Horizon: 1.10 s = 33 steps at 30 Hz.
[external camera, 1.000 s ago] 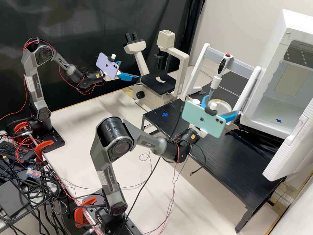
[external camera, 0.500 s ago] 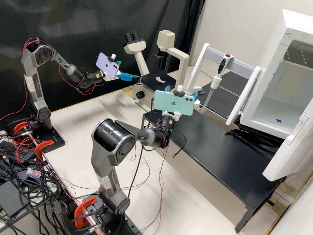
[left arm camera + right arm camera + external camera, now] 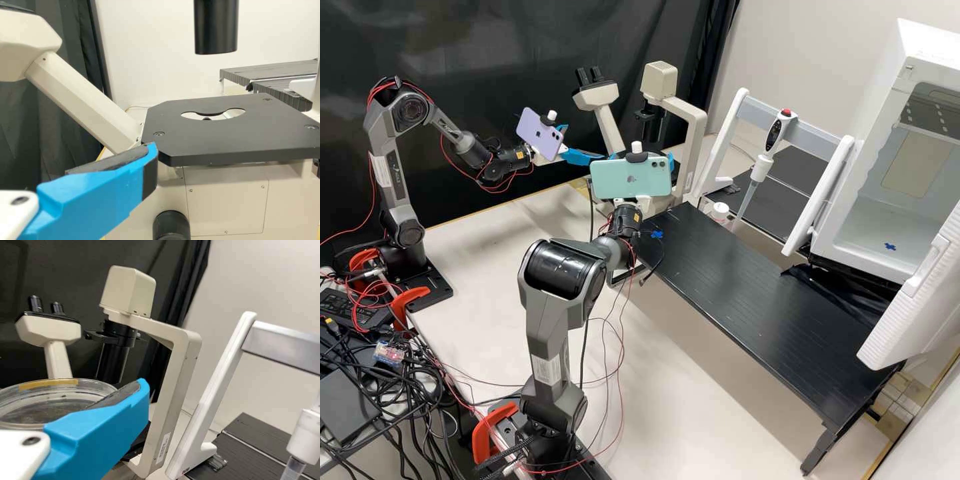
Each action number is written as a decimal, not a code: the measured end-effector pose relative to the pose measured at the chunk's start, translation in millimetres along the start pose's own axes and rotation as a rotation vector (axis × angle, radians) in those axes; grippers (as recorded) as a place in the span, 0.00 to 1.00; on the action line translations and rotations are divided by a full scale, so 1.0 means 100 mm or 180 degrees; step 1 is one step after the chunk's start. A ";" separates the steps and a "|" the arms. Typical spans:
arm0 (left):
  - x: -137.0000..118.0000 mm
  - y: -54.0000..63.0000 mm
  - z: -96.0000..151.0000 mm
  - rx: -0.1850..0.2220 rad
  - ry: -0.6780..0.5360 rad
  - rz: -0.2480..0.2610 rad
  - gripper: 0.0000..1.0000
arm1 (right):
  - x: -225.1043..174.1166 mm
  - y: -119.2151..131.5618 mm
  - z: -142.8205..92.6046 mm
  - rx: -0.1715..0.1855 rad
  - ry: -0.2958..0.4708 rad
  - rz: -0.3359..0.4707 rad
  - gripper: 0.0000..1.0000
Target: Move the petri dish to the microscope
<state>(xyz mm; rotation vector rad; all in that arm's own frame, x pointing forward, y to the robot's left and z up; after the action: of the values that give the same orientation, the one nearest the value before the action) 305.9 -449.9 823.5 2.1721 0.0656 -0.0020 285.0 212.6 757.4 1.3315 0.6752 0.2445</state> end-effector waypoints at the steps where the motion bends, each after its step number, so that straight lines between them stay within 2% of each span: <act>1: 0.00 0.00 0.00 0.0000 0.0000 0.0000 1.00 | 0.07 -0.05 -0.03 0.0027 -0.0006 -0.0022 0.00; 4: 0.00 0.00 0.00 0.0000 0.0000 0.0000 1.00 | 0.22 -0.22 -0.05 -0.0010 -0.0047 -0.0205 0.00; 8: 0.00 0.00 0.00 0.0000 0.0000 0.0000 1.00 | 0.45 -0.43 -0.05 0.0044 -0.0137 -0.0393 0.00; 13: 0.00 0.00 0.00 0.0000 0.0000 0.0000 1.00 | 0.64 -0.55 0.04 0.0116 -0.0298 -0.0518 0.00; 18: 0.00 0.00 0.00 0.0000 0.0000 0.0000 1.00 | 0.85 -0.60 0.11 0.0277 -0.0404 -0.0428 0.00; 21: 0.00 0.00 0.00 0.0000 0.0000 0.0000 1.00 | 0.97 -0.61 0.15 0.0323 -0.0441 -0.0404 0.00; 25: 0.00 0.00 0.00 0.0000 0.0000 0.0000 1.00 | 1.06 -0.68 0.20 0.0364 -0.0497 -0.0459 0.00; 33: 0.00 0.00 0.00 0.0000 0.0000 0.0000 1.00 | 1.25 -0.80 0.23 0.0369 -0.0477 -0.0475 0.00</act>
<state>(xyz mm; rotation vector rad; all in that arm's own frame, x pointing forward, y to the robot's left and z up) 305.9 -449.9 823.5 2.1721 0.0656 -0.0020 380.7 240.9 644.7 1.3873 0.6659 -0.0151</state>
